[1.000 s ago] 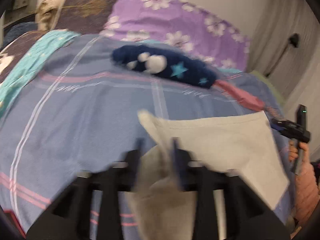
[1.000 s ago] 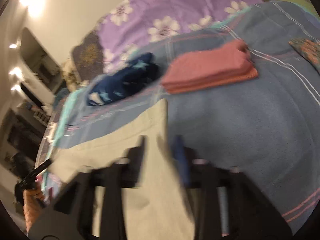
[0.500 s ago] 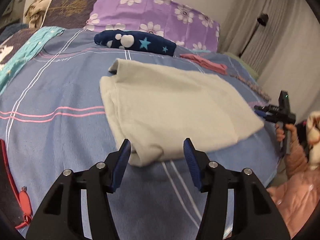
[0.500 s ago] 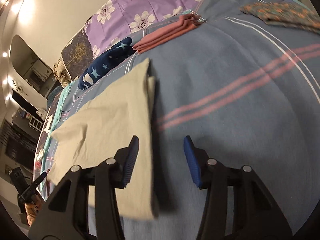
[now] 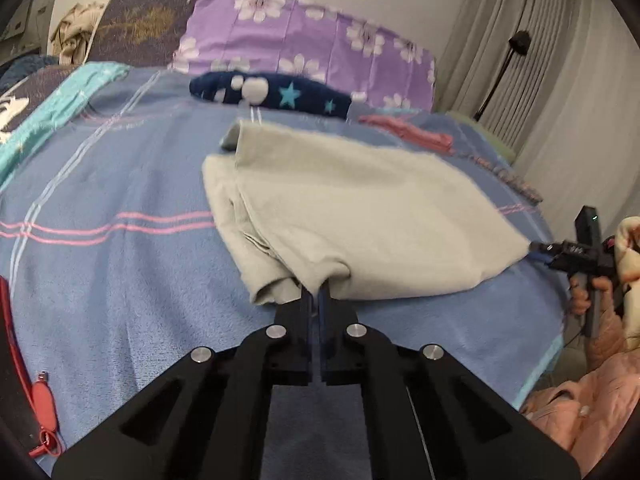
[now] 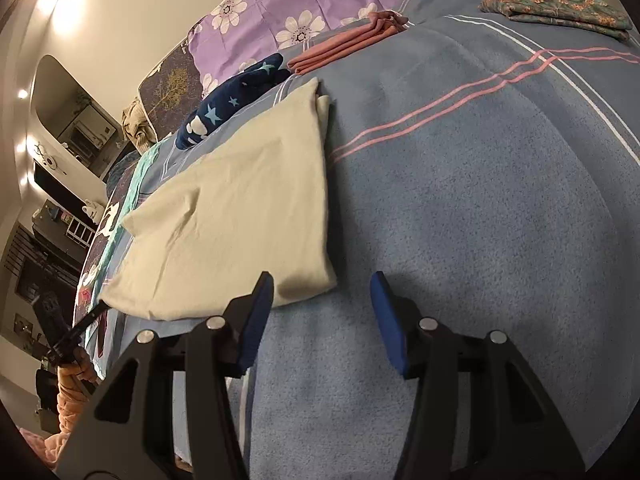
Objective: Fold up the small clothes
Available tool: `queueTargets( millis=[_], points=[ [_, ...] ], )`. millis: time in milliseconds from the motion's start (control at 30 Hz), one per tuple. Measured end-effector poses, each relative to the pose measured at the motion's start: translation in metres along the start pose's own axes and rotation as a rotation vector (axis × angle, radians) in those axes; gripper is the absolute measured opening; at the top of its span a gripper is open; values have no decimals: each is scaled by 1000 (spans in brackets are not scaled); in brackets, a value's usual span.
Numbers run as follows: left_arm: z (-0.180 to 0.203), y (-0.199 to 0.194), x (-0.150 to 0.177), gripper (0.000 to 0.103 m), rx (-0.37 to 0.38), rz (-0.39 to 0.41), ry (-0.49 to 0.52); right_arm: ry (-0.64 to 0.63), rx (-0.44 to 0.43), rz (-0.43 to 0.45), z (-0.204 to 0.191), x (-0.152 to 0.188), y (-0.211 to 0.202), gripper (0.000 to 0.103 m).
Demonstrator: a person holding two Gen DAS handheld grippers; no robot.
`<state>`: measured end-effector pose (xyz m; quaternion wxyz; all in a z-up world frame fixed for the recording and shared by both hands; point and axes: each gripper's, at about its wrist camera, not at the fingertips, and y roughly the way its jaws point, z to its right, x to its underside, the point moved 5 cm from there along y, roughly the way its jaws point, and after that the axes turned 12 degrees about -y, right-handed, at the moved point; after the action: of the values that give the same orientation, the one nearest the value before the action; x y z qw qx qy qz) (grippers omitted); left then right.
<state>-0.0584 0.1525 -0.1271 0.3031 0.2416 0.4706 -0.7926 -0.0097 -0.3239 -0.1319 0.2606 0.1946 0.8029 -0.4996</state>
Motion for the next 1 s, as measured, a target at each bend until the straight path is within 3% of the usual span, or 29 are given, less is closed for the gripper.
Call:
queueTargets(
  millis=[100, 267, 333, 400, 467, 533, 667, 700, 733, 767, 800, 933, 1000],
  points=[
    [9, -22, 9, 1, -13, 13, 97, -8, 19, 1, 1, 5, -4, 53],
    [-41, 6, 48, 0, -233, -123, 107, 22, 17, 3, 9, 10, -4, 53],
    [-48, -4, 47, 0, -151, -72, -5, 26, 17, 3, 10, 9, -5, 53],
    [-42, -16, 41, 2, -107, -17, -22, 12, 19, -1, 8, 7, -4, 54],
    [-36, -19, 33, 43, -79, 6, -33, -2, 12, 0, 7, 1, -1, 55],
    [-26, -19, 23, 47, -46, 25, -30, -3, 2, 2, 6, -3, 3, 55],
    [-14, 6, 15, 45, -63, -26, -3, -16, -21, 10, 0, -12, 14, 55],
    [-14, 13, 14, 39, -68, -45, -2, -26, -21, 9, -2, -14, 17, 51],
    [-16, 19, 12, 9, -65, -61, -5, -38, -21, 7, -4, -17, 20, 33],
    [-17, 23, 10, 4, -69, -74, -16, -51, -16, -9, -6, -20, 26, 22],
    [-17, 23, 9, 4, -66, -69, -27, -55, -9, -12, -6, -21, 26, 6],
    [-7, -10, -2, 3, 20, 21, -71, -30, -103, 101, -9, -35, -5, 4],
    [1, -31, 2, 3, 45, 41, -22, -37, -159, 136, -11, -38, -23, 4]
  ],
)
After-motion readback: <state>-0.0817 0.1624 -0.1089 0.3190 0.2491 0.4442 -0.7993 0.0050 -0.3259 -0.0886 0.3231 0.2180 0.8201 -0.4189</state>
